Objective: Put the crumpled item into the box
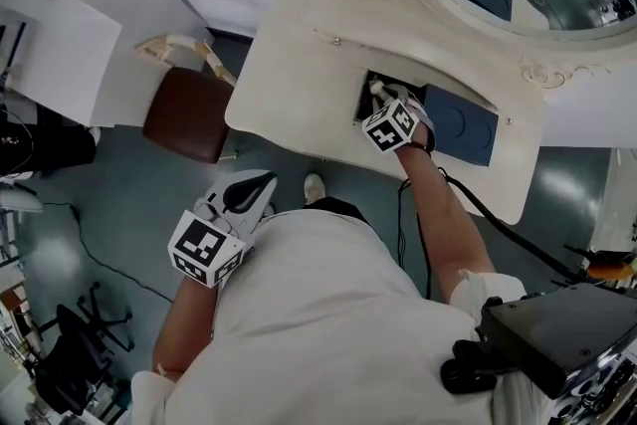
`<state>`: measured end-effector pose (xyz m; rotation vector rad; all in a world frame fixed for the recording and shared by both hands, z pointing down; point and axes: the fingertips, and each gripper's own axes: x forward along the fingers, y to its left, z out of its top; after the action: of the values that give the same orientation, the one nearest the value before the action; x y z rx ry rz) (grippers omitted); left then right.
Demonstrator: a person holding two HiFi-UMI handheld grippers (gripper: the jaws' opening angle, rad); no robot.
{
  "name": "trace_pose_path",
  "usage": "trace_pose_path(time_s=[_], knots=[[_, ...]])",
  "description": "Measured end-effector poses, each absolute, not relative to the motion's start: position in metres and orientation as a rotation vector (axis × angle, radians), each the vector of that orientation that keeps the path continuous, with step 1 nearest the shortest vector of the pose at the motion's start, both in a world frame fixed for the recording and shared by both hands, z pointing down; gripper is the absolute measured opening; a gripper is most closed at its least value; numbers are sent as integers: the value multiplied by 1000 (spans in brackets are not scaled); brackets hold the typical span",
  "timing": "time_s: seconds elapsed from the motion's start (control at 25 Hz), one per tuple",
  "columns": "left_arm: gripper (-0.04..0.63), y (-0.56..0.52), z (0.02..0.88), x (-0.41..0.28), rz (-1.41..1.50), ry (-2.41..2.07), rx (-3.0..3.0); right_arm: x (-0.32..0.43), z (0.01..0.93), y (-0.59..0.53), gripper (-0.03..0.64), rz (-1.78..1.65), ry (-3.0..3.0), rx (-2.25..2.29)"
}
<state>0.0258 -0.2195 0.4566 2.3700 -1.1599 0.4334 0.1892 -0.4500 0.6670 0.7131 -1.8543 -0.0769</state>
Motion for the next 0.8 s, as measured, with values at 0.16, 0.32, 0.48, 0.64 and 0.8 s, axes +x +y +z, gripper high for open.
trace_pose_path(time_s=[0.16,0.32,0.48,0.64,0.8], knots=[[2,-219,457,20,430,-1173,2355,187,675,-451,107,-68,-1841,695],[2,-218,457,14,426,-1177,2346,186,681,-451,114,-48,-1834,677],[2,-219,457,10,426,-1171,2347,185,682,-452,127,-38,-1834,663],[2,-218,457,7,420,-1155,2359,185,683,-450,160,-20,-1835,659],[2,-214,455,-1,422,-1123,2378,183,675,-444,190,-1,-1838,677]])
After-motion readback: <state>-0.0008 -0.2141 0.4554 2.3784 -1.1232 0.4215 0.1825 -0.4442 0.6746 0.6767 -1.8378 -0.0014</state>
